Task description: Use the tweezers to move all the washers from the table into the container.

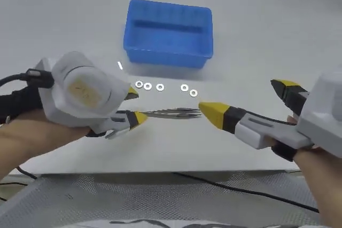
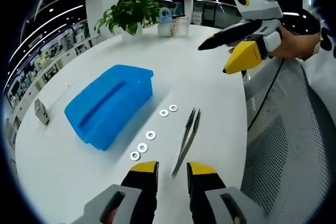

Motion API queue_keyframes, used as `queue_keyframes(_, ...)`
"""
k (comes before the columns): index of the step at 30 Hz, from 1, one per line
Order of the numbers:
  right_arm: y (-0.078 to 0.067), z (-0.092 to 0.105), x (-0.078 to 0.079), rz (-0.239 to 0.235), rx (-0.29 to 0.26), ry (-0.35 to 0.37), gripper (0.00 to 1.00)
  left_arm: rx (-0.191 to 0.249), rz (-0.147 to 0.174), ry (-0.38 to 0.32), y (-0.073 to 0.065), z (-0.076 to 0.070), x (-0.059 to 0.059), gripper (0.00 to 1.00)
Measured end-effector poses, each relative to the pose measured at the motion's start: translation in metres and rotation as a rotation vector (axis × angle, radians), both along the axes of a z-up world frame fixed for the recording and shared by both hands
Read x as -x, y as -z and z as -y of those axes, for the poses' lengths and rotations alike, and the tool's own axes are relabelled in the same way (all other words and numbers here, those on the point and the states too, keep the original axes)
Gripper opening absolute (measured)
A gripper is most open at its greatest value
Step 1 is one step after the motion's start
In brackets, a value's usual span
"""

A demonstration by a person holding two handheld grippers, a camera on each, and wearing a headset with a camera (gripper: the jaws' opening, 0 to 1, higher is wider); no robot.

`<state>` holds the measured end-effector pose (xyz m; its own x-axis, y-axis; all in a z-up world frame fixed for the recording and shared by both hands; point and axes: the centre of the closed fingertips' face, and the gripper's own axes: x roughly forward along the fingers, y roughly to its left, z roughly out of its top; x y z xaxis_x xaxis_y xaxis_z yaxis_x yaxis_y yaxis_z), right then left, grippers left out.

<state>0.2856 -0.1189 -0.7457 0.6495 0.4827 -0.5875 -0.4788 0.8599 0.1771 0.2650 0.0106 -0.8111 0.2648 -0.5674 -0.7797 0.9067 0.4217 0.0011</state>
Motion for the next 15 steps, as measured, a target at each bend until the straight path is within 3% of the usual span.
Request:
queue_keyframes(9, 0.001, -0.003, 0.003, -0.006, -0.001, -0.009, 0.90, -0.087, 0.002, 0.117, 0.014, 0.000, 0.009, 0.08)
queue_keyframes(12, 0.001, -0.005, 0.004, -0.008, -0.004, -0.016, 0.90, -0.088, -0.015, 0.126, 0.016, 0.001, 0.011, 0.07)
queue_keyframes(15, 0.001, -0.009, 0.005, -0.012, -0.002, -0.031, 0.90, -0.115, -0.012, 0.149, 0.019, -0.001, 0.012, 0.05)
